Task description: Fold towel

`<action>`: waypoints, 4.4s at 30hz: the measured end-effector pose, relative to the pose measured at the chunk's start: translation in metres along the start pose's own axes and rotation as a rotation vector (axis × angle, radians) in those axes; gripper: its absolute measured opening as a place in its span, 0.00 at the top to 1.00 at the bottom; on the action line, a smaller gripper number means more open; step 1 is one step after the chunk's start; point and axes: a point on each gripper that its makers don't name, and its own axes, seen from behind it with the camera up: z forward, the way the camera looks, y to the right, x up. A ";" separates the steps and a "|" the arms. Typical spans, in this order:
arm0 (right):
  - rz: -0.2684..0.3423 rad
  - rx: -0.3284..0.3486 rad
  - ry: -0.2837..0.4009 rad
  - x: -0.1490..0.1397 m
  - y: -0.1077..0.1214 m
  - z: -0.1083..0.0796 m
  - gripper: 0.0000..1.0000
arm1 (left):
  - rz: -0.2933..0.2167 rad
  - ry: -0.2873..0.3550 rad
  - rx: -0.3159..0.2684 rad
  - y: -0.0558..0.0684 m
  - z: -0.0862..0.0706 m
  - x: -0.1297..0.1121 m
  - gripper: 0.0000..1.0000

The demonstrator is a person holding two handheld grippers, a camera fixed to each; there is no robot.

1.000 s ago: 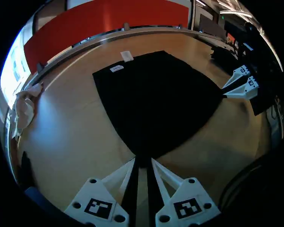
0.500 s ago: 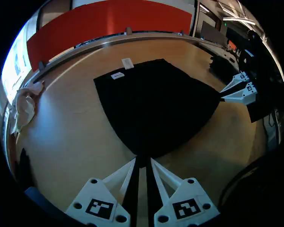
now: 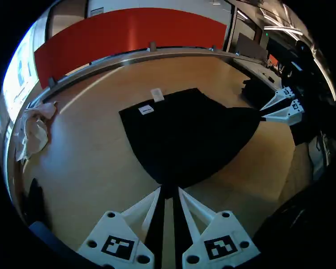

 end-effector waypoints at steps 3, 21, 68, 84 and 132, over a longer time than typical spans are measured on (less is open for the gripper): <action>-0.018 0.005 0.003 0.008 -0.002 -0.013 0.90 | -0.005 0.004 -0.010 0.005 -0.013 0.005 0.88; -0.042 0.035 -0.041 0.016 -0.018 -0.060 0.90 | -0.033 -0.004 -0.050 0.028 -0.063 0.012 0.88; 0.057 0.014 -0.143 0.013 0.070 0.069 0.89 | -0.071 -0.023 -0.007 -0.044 0.081 0.053 0.88; 0.083 -0.073 -0.126 0.019 0.090 0.100 0.71 | -0.046 -0.022 0.050 -0.068 0.114 0.062 0.80; 0.097 -0.181 -0.068 0.006 0.094 0.078 0.00 | -0.050 0.025 0.174 -0.090 0.083 0.052 0.08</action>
